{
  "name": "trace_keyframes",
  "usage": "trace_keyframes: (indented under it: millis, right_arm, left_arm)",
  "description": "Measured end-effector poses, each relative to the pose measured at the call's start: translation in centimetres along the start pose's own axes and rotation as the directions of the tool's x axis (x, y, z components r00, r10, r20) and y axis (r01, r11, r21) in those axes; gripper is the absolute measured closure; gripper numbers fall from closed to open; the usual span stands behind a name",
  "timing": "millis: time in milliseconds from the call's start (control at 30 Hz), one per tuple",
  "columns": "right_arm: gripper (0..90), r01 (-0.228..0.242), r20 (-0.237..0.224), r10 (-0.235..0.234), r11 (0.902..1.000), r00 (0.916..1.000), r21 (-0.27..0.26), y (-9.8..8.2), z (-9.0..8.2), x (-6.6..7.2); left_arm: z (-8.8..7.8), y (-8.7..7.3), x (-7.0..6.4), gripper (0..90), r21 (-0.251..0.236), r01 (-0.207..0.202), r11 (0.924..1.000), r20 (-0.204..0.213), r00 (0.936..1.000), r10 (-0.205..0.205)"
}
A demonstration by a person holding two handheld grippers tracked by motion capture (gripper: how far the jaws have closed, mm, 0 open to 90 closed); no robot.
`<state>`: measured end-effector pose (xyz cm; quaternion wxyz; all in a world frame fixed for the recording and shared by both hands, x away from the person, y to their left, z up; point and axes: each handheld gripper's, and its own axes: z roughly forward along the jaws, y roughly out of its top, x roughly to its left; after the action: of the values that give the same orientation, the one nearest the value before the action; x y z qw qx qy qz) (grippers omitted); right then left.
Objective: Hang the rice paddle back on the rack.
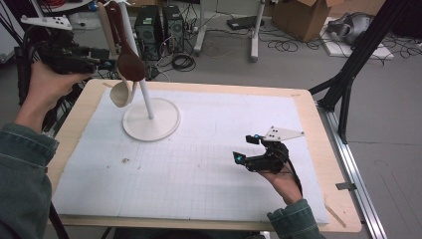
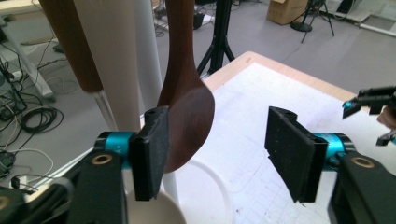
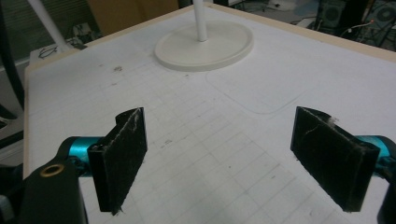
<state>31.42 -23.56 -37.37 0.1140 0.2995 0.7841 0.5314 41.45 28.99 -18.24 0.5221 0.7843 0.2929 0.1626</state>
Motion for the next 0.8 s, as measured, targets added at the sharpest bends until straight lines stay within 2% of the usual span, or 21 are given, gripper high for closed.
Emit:
trace_keyframes:
  millis: [367,800]
  right_arm:
    - [15.3,-0.021,0.056,0.021,0.9998,0.9982,0.003,-0.2,-0.2,-0.4]
    - [11.9,-0.039,0.08,0.038,0.9992,0.9961,0.014,-0.5,-0.2,-0.8]
  left_arm:
    - [0.1,-3.7,-1.4,26.9,0.0,-0.006,1.0,-0.01,0.9999,0.006]
    - [0.9,-9.0,-3.0,17.4,0.001,0.003,1.0,-0.027,0.9996,-0.003]
